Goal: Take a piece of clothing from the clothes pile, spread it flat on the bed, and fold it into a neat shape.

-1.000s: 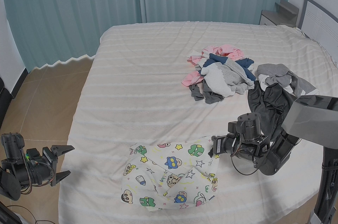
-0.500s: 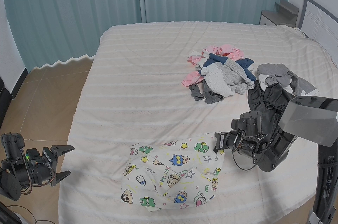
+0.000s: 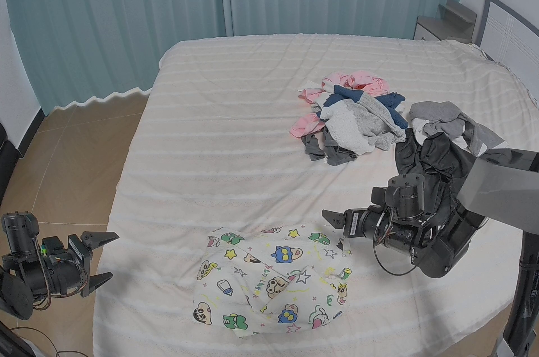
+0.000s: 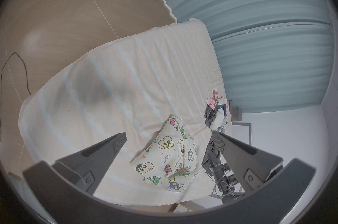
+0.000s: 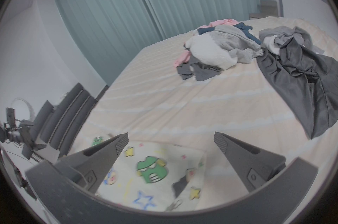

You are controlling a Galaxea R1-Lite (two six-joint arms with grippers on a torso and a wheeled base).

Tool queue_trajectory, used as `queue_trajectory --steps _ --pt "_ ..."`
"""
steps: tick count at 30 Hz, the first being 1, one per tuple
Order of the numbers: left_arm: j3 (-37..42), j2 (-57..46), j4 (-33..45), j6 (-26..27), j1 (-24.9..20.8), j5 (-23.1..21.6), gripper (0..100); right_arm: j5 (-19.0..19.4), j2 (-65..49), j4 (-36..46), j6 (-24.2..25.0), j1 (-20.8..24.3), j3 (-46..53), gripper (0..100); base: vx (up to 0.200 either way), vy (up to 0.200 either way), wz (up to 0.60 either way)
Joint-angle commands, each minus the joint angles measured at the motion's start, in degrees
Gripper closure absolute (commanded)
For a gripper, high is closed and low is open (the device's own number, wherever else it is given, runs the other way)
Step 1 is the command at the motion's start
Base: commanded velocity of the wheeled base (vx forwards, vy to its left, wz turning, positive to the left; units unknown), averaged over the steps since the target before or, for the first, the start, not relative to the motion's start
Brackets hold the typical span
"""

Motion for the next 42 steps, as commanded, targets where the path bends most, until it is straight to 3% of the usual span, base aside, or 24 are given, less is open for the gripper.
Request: queue_trajectory --steps 1,6,13,24,25,33,42 --pt "0.0 0.02 -0.02 -0.03 0.05 0.01 0 4.07 -9.74 0.03 2.42 9.16 8.5 0 0.0 0.0 0.0" --pt "0.0 -0.07 -0.02 -0.03 0.05 0.01 0 4.6 -9.39 0.29 2.51 14.52 10.7 0 0.0 0.0 0.0" --pt "0.0 0.02 -0.02 -0.03 0.05 -0.08 0 5.83 -6.32 0.2 2.51 18.65 11.23 0 0.0 0.0 0.0" --pt "0.0 0.11 -0.02 -0.03 0.05 -0.08 0 5.92 -2.54 -0.32 2.34 18.57 12.37 0 0.0 0.0 0.0" --pt "0.0 0.02 -0.02 -0.03 -0.04 -0.08 0 5.92 -2.1 -0.41 2.42 18.65 12.46 100 0.0 0.0 0.0" --pt "0.0 0.02 -0.02 -0.03 0.05 -0.08 0 5.57 -3.42 -2.87 2.16 17.6 15.62 100 0.0 0.0 0.0" --pt "0.0 0.02 -0.02 -0.03 -0.04 0.01 0 5.66 -8.6 -3.4 2.42 13.12 23.45 100 0.0 0.0 0.0"
